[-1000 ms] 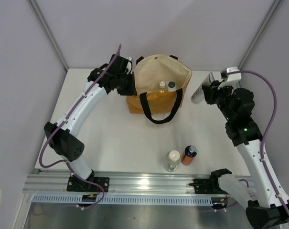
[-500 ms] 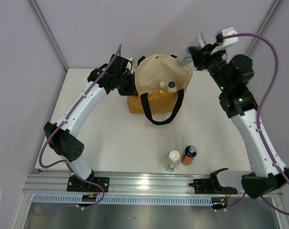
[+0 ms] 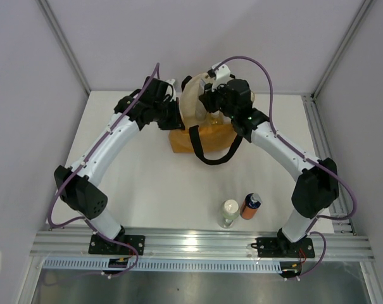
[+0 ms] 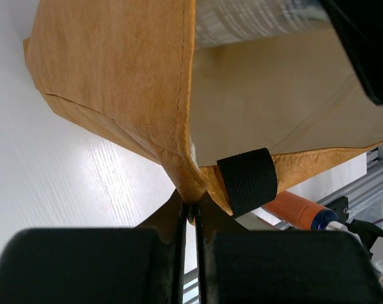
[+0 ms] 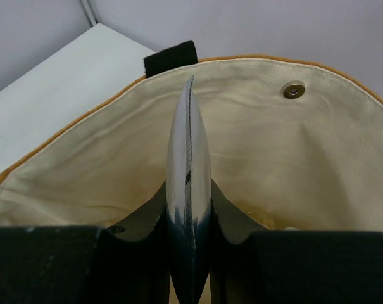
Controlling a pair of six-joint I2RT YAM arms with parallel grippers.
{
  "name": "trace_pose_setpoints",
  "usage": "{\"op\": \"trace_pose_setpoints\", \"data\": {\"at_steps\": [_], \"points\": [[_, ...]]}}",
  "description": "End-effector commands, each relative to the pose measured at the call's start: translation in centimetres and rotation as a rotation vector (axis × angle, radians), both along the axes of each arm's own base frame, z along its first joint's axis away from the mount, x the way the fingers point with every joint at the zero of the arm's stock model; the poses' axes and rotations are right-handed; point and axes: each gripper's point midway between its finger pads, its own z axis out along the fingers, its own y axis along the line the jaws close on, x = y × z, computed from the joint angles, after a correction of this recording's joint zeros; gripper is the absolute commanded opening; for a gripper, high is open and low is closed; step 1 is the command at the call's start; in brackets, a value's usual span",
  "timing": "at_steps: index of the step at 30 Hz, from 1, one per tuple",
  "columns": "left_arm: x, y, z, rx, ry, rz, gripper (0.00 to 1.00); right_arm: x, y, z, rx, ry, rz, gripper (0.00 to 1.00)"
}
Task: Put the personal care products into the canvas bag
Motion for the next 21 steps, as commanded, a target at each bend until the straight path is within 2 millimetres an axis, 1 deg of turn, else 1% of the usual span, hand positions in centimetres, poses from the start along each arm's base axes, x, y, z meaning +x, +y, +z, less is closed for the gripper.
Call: {"op": "trace_pose_setpoints", "data": {"at_steps": [1, 3, 4, 6, 7, 9, 10, 11, 12, 14, 17, 18, 20, 21], "points": [[-1.0, -0.7, 2.8, -0.078, -0.051, -0.021, 0.06, 1.5, 0.1, 5.4, 0.085, -0.196, -0.032, 0.0], [-0.9, -0.6, 2.9, -0.078, -0.054, -0.018, 0.07, 1.9, 0.3, 4.1, 0.072, -0.184, -0.033, 0.0], [-0.9, -0.6, 2.9, -0.075, -0.056, -0.015, 0.07, 2.3, 0.5, 2.6, 0.055, -0.162, -0.039, 0.0], [-0.9, -0.5, 2.8, -0.072, -0.056, -0.013, 0.08, 2.6, 0.6, 1.2, 0.041, -0.142, -0.04, 0.0], [-0.9, -0.5, 2.9, -0.073, -0.058, -0.013, 0.08, 2.7, 0.7, -0.2, 0.029, -0.123, -0.035, 0.0], [-0.9, -0.4, 2.8, -0.068, -0.055, -0.01, 0.09, 2.7, 1.0, -0.9, 0.034, -0.125, -0.034, 0.0], [-0.8, -0.4, 2.8, -0.066, -0.058, -0.006, 0.1, 2.9, 0.9, -1.6, 0.024, -0.113, -0.038, 0.0], [-0.9, -0.3, 2.8, -0.063, -0.058, -0.006, 0.1, 3.0, 1.0, -2.7, 0.005, -0.091, -0.041, 0.0], [-0.9, -0.3, 2.8, -0.061, -0.059, -0.006, 0.1, 3.0, 1.1, -3.2, -0.012, -0.085, -0.04, 0.0], [-0.8, -0.2, 2.9, -0.058, -0.064, -0.003, 0.12, 3.2, 0.9, -4.9, -0.033, -0.053, -0.056, 0.04], [-0.7, -0.2, 2.7, -0.054, -0.058, -0.004, 0.13, 3.3, 0.6, -6.6, -0.056, -0.023, -0.068, 0.19], [-0.7, -0.2, 2.7, -0.054, -0.058, -0.004, 0.13, 3.2, 0.7, -7.1, -0.064, -0.012, -0.066, 0.22], [-0.7, -0.2, 2.7, -0.054, -0.06, -0.003, 0.14, 3.1, 0.6, -8.0, -0.076, 0.013, -0.068, 0.26], [-0.7, -0.1, 2.7, -0.051, -0.06, -0.001, 0.15, 3.1, 0.6, -8.6, -0.08, 0.025, -0.068, 0.32]]}}
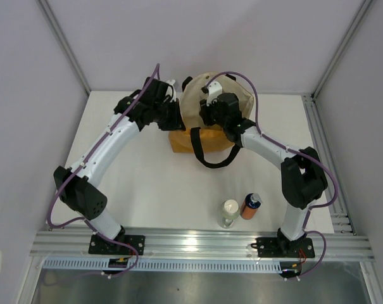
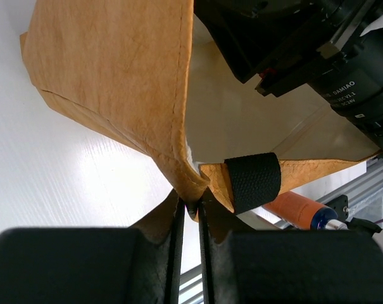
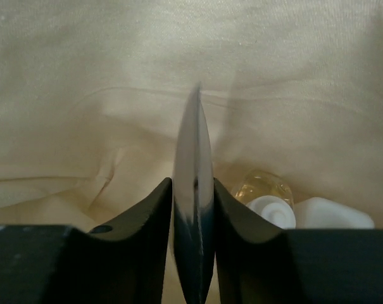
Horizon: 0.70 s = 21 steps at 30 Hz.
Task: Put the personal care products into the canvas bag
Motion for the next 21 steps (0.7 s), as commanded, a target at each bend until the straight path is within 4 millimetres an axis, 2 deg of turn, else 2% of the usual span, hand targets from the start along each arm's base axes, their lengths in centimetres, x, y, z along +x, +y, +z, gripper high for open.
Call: {"op": "trace_pose_setpoints", "data": {"at_steps": [1, 5, 7, 11, 15, 18, 20, 21], "points": [[-0.4, -0.2, 2.7, -0.049, -0.062, -0.004, 0.15, 1.1, 0.3, 2.0, 0.038, -0.076, -0.02, 0.35], [-0.4, -0.1, 2.7, -0.043, -0.064, 0.001, 0.19, 1.5, -0.2, 0.9, 0.025, -0.051, -0.052, 0.48], [-0.4, 0.0, 2.4, -0.036, -0.059, 0.003, 0.2, 1.5, -0.3, 0.8, 0.02, -0.045, -0.058, 0.5], [-0.5, 0.1, 2.4, -0.034, -0.058, 0.004, 0.2, 1.4, -0.5, 0.2, 0.005, -0.034, -0.06, 0.5], [-0.5, 0.3, 2.5, -0.029, -0.062, 0.01, 0.2, 1.2, -0.6, 0.6, 0.009, -0.041, -0.056, 0.49], [-0.5, 0.4, 2.6, -0.028, -0.063, 0.014, 0.2, 1.1, -0.8, 2.3, 0.021, -0.064, -0.057, 0.49], [-0.5, 0.3, 2.7, -0.031, -0.064, 0.016, 0.22, 0.8, -1.0, 4.9, 0.038, -0.103, -0.056, 0.5], [-0.5, 0.3, 2.9, -0.035, -0.067, 0.018, 0.23, 0.5, -1.1, 5.5, 0.025, -0.104, -0.048, 0.5]]}}
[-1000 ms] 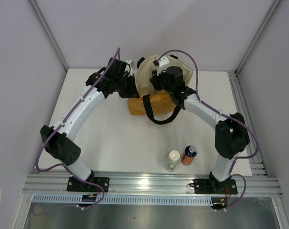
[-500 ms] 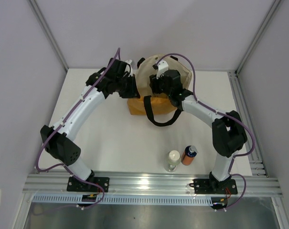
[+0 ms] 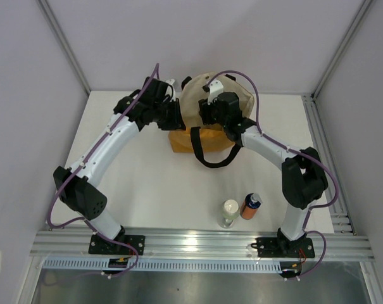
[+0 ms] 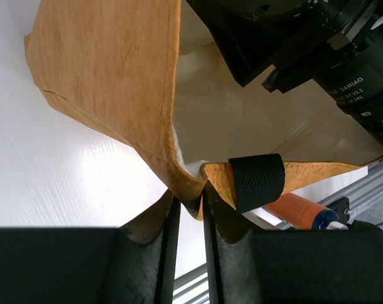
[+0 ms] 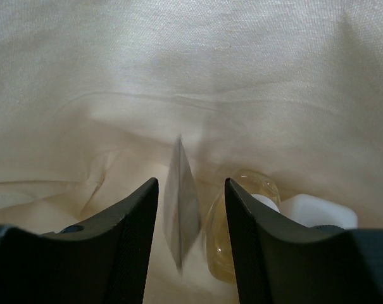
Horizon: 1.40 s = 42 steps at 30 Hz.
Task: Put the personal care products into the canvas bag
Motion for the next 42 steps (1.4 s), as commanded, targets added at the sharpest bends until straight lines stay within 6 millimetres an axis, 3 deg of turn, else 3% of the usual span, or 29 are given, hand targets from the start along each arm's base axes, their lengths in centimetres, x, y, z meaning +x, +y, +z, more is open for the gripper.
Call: {"op": "trace_pose_setpoints", "data": {"at_steps": [1, 2, 4, 5, 7, 9, 11, 12, 13, 15, 17, 18, 24, 25, 26, 28, 37, 39, 42], "points": [[-0.6, 0.2, 2.9, -0.04, -0.063, 0.012, 0.24, -0.2, -0.5, 6.3, 0.032, -0.104, 0.002, 0.51], [-0.5, 0.2, 2.9, -0.038, -0.061, 0.017, 0.25, -0.7, -0.6, 8.7, 0.049, -0.138, 0.012, 0.51], [-0.3, 0.3, 3.2, -0.035, -0.065, 0.027, 0.31, -1.4, -1.2, 10.6, 0.044, -0.156, 0.013, 0.53], [-0.3, 0.3, 3.3, -0.032, -0.065, 0.029, 0.33, -2.0, -1.5, 13.6, 0.074, -0.204, 0.014, 0.54], [0.0, 0.4, 3.9, -0.036, -0.079, 0.036, 0.41, -3.4, -1.7, 15.1, 0.08, -0.191, 0.05, 0.57], [0.2, 0.5, 5.1, -0.044, -0.103, 0.048, 0.58, -5.4, -2.6, 18.8, 0.118, -0.232, 0.06, 0.59], [0.4, 0.5, 5.5, -0.048, -0.111, 0.054, 0.67, -7.6, -3.8, 21.5, 0.153, -0.246, 0.058, 0.61], [0.5, 0.5, 6.3, -0.057, -0.126, 0.057, 0.75, -8.4, -4.3, 22.4, 0.168, -0.247, 0.051, 0.61], [0.5, 0.4, 6.5, -0.062, -0.127, 0.057, 0.82, -9.3, -4.9, 22.0, 0.176, -0.203, 0.03, 0.62], [0.4, 0.3, 6.8, -0.068, -0.13, 0.055, 0.87, -11.5, -6.5, 23.5, 0.199, -0.2, 0.01, 0.64], [0.3, 0.4, 6.7, -0.068, -0.126, 0.059, 0.91, -13.1, -7.9, 22.2, 0.231, -0.114, -0.06, 0.67], [0.1, 0.5, 6.8, -0.069, -0.128, 0.057, 0.94, -14.9, -9.0, 23.1, 0.261, -0.117, -0.069, 0.68], [-0.6, 1.2, 6.4, -0.045, -0.132, 0.05, 0.98, -21.2, -12.7, 16.6, 0.228, 0.146, -0.22, 0.74], [-0.7, 1.3, 6.4, -0.043, -0.134, 0.051, 0.98, -22.5, -13.0, 16.4, 0.241, 0.169, -0.202, 0.75], [-0.8, 1.3, 6.3, -0.042, -0.134, 0.05, 0.99, -23.7, -13.1, 14.4, 0.213, 0.238, -0.199, 0.77], [-1.2, 1.5, 6.6, -0.048, -0.145, 0.05, 0.99, -25.7, -13.4, 12.5, 0.172, 0.32, -0.182, 0.79], [-2.0, 1.9, 5.5, -0.046, -0.126, 0.047, 0.99, -30.3, -16.0, 7.4, 0.1, 0.624, -0.355, 0.8], [-2.3, 1.9, 5.5, -0.05, -0.129, 0.046, 0.99, -31.3, -16.1, 5.4, 0.091, 0.682, -0.363, 0.85], [-2.4, 1.9, 5.7, -0.057, -0.134, 0.042, 0.99, -31.9, -15.7, 4.5, 0.123, 0.692, -0.367, 0.88]]}}
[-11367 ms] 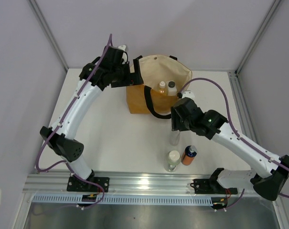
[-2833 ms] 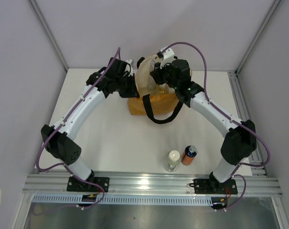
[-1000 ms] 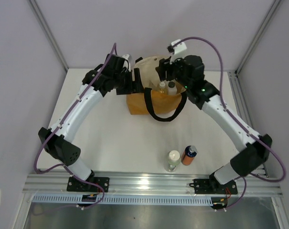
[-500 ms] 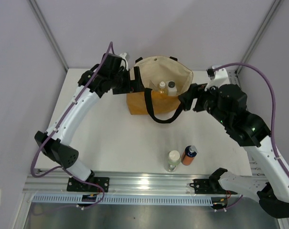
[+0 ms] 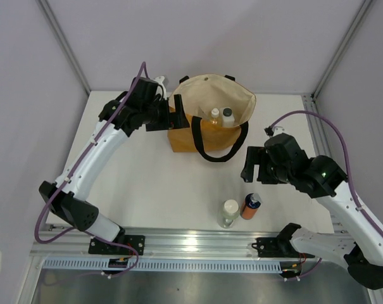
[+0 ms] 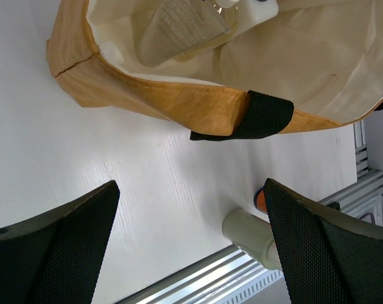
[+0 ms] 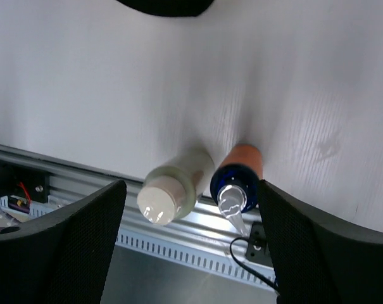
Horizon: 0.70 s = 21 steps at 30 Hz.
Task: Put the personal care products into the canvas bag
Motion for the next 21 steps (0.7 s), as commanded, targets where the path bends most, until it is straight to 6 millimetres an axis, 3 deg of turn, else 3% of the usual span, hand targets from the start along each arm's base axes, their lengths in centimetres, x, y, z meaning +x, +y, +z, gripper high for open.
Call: {"op": "trace_pose_setpoints", "data": {"at_steps": [1, 8, 21], "points": [[-0.4, 0.0, 2.1, -0.035, -0.066, -0.008, 0.99, -1.6, -0.4, -2.0, 0.023, 0.076, -0.061, 0.88], [-0.6, 0.1, 1.6, -0.031, -0.054, -0.008, 0.99, -2.3, -0.9, -6.6, -0.088, 0.192, -0.105, 0.89], [-0.5, 0.5, 2.1, -0.027, -0.085, 0.004, 0.99, -2.9, -1.5, -12.0, -0.133, 0.246, -0.169, 0.85]]}}
